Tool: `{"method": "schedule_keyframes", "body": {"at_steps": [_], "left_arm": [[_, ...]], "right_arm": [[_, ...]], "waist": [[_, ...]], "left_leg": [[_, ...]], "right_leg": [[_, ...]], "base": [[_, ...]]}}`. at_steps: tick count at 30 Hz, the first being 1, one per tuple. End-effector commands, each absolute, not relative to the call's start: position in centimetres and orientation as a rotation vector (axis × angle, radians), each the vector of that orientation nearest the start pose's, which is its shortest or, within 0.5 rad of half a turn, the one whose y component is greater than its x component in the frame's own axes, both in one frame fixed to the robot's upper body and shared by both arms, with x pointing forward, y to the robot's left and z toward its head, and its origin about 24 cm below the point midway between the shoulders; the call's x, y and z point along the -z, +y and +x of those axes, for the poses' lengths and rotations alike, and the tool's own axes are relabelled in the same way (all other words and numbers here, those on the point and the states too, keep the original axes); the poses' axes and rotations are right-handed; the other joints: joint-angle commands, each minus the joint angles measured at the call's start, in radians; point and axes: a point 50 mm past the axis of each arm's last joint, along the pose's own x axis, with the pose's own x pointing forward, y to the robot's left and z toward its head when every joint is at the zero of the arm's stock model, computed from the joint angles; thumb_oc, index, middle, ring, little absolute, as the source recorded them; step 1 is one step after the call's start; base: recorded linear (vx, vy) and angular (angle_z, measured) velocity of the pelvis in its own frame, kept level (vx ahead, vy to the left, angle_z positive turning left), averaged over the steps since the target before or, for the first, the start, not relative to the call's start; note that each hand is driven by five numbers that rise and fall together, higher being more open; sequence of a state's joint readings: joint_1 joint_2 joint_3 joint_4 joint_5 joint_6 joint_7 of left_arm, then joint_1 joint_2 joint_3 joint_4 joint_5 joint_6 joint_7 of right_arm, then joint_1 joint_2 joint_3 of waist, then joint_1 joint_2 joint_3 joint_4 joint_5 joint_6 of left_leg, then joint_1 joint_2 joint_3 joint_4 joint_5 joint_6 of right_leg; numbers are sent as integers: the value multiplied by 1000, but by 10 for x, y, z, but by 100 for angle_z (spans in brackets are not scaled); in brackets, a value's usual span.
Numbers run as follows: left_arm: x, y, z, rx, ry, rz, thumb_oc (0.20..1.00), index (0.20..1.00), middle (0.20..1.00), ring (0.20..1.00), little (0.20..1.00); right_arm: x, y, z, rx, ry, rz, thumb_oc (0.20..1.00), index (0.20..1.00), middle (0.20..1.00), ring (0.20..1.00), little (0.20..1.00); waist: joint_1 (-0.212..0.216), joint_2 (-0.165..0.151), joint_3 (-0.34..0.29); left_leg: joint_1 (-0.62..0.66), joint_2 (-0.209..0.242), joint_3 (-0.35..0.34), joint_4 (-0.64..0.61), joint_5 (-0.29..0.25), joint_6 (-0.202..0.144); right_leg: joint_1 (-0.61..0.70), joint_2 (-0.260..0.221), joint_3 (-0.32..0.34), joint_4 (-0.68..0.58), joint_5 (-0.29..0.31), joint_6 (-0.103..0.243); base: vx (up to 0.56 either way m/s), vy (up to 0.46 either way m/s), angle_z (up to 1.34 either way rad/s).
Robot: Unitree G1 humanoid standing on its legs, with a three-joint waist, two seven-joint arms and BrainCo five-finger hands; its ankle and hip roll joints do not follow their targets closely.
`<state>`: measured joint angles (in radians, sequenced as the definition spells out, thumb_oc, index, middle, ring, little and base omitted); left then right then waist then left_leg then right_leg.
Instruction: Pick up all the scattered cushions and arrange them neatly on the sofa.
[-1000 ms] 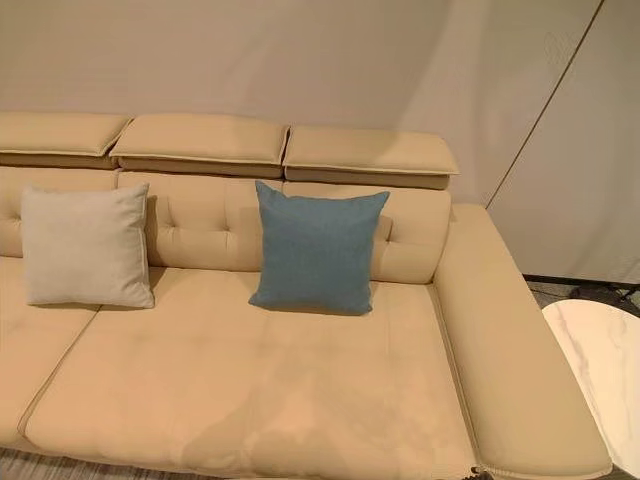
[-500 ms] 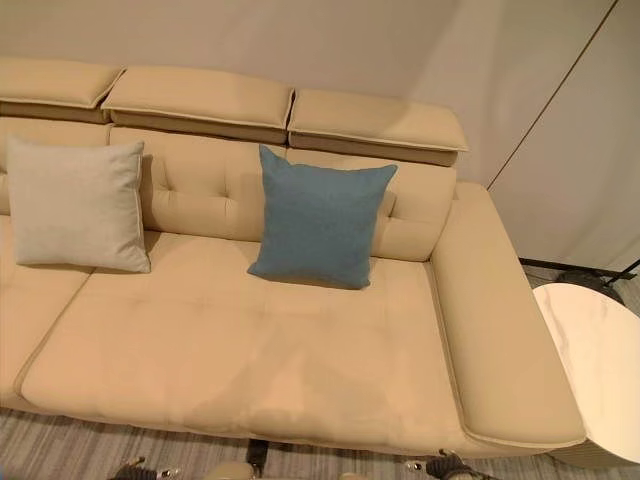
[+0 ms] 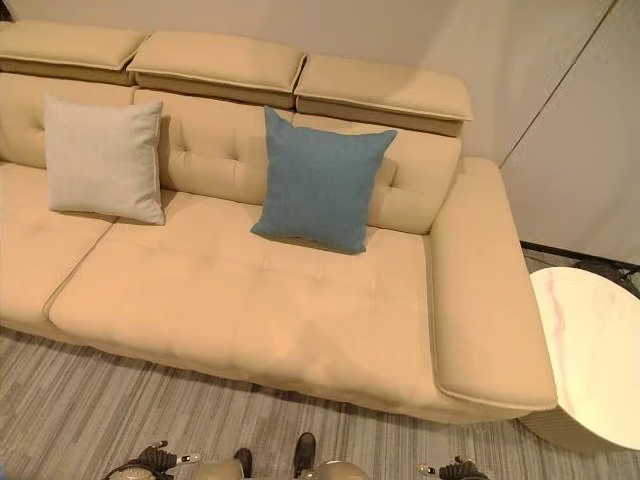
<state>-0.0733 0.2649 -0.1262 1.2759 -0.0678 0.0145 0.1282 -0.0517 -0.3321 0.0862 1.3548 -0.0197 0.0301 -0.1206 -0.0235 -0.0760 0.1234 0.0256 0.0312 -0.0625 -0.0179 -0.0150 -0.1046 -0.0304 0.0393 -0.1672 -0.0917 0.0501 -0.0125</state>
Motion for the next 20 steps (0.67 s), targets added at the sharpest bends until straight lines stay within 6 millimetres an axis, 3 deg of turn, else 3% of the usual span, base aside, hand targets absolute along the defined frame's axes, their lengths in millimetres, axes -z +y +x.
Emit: {"method": "schedule_keyframes", "body": {"at_steps": [1,20], "left_arm": [[150,263,107,-217,1194,371,1000,1000,1000,1000,1000],[153,263,97,-193,1230,394,1000,1000,1000,1000,1000]], "right_arm": [[152,-285,73,254,1329,-429,1000,1000,1000,1000,1000],[154,-276,75,208,1335,-443,1000,1000,1000,1000,1000]], "waist": [[13,14,-56],[19,20,-85]], "left_leg": [[-45,-35,-4,-38,42,61],[-7,-45,35,-69,36,64]], "right_leg": [[18,-86,49,96,-51,114],[56,-116,41,54,-23,146]], "base": [[59,149,3],[-5,47,-8]]}}
